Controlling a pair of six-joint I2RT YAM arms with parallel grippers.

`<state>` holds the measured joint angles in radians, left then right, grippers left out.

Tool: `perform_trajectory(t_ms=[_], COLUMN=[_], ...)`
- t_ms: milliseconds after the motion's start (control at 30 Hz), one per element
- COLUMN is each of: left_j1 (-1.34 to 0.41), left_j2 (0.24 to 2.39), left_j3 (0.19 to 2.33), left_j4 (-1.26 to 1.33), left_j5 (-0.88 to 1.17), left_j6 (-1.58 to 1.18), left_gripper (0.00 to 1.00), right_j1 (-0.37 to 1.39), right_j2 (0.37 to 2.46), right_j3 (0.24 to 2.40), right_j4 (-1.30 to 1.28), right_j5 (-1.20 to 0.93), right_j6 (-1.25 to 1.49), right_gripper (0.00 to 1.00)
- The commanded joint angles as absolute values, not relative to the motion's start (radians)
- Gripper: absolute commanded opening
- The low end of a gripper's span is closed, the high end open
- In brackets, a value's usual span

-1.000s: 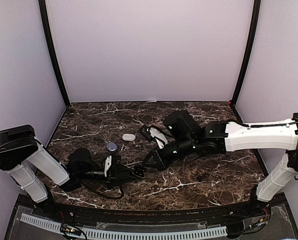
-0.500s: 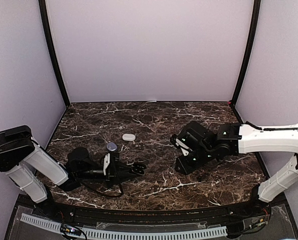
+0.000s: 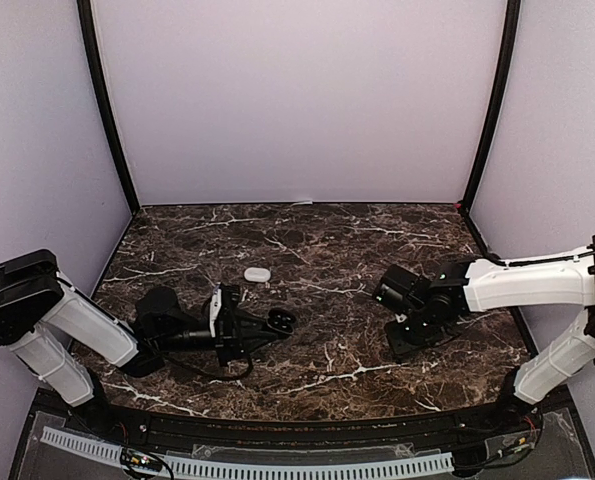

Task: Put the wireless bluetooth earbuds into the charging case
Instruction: Pick up the right earbud from the center of the board.

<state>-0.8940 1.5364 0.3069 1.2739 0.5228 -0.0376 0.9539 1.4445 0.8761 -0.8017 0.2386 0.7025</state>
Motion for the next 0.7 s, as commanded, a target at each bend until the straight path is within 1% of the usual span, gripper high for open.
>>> perform_trajectory(t_ms=[0,167,400,667], left_j1=[-0.891,-0.891,-0.891,-0.892], left_j2=[1.565,1.604,1.615,1.620], left_j3=[0.261,0.234,0.250,0.259], left_j4=[1.376,1.431,1.411,1.402], left_j5=[0.512,0.511,0.514,0.523], left_j6=[-0.027,-0.005,0.001,0.002], left_gripper=[0.08,0.08,0.08,0.08], right_j1=[0.927,0.892,0.891,0.890], right_j2=[1.414,1.387,1.389,1.381], right_j3=[0.812,0.761,0.737,0.728], right_j4=[-0.721,-0.663,-0.663,-0.639], right_j5=[0.219,0.169,0.148,0.125], right_j6=[0.736,0.743,0.752,0.750], right_gripper=[0.32,0.33,0.35,0.33])
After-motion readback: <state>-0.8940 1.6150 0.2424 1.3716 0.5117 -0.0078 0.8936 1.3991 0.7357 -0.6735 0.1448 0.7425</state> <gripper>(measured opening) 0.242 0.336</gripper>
